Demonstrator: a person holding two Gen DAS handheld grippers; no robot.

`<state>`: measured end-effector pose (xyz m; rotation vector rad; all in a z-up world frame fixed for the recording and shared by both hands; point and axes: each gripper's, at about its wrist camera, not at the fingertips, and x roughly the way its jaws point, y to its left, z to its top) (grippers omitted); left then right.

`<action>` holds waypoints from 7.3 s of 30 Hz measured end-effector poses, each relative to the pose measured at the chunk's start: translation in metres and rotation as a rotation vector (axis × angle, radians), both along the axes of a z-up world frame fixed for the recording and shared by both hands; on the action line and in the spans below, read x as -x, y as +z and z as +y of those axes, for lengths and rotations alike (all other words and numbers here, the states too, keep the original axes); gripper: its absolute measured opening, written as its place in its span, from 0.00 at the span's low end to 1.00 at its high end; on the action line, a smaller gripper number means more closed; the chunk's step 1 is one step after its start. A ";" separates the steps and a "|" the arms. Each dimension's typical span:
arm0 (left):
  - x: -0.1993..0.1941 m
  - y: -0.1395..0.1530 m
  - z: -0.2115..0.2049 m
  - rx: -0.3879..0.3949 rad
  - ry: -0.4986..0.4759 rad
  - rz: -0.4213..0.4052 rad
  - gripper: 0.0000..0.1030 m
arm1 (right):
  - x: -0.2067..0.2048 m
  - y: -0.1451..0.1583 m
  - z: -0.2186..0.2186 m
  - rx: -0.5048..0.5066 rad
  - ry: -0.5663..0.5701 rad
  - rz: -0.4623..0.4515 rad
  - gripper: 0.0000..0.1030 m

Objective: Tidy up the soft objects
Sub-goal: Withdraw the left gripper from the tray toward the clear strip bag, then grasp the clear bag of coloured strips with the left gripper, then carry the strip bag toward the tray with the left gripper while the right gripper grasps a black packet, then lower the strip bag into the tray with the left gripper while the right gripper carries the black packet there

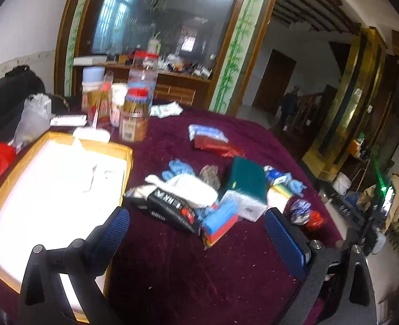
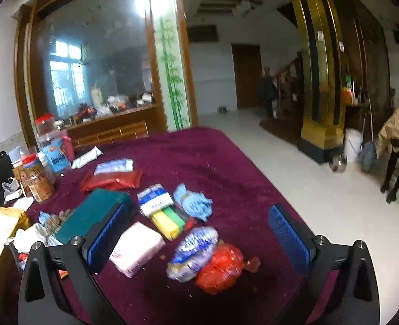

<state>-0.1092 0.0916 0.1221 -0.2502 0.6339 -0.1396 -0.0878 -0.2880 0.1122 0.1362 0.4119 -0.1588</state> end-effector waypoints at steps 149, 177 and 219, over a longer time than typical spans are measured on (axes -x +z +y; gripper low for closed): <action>0.022 -0.055 0.198 0.215 0.117 0.124 0.42 | -0.058 -0.059 0.323 0.333 0.786 0.517 0.32; 0.020 -0.052 0.216 0.240 0.146 0.123 0.42 | -0.030 -0.006 0.241 -0.040 0.838 0.497 0.67; 0.005 -0.018 0.271 0.306 0.233 0.017 0.66 | -0.122 -0.046 0.454 -0.340 0.945 0.771 0.26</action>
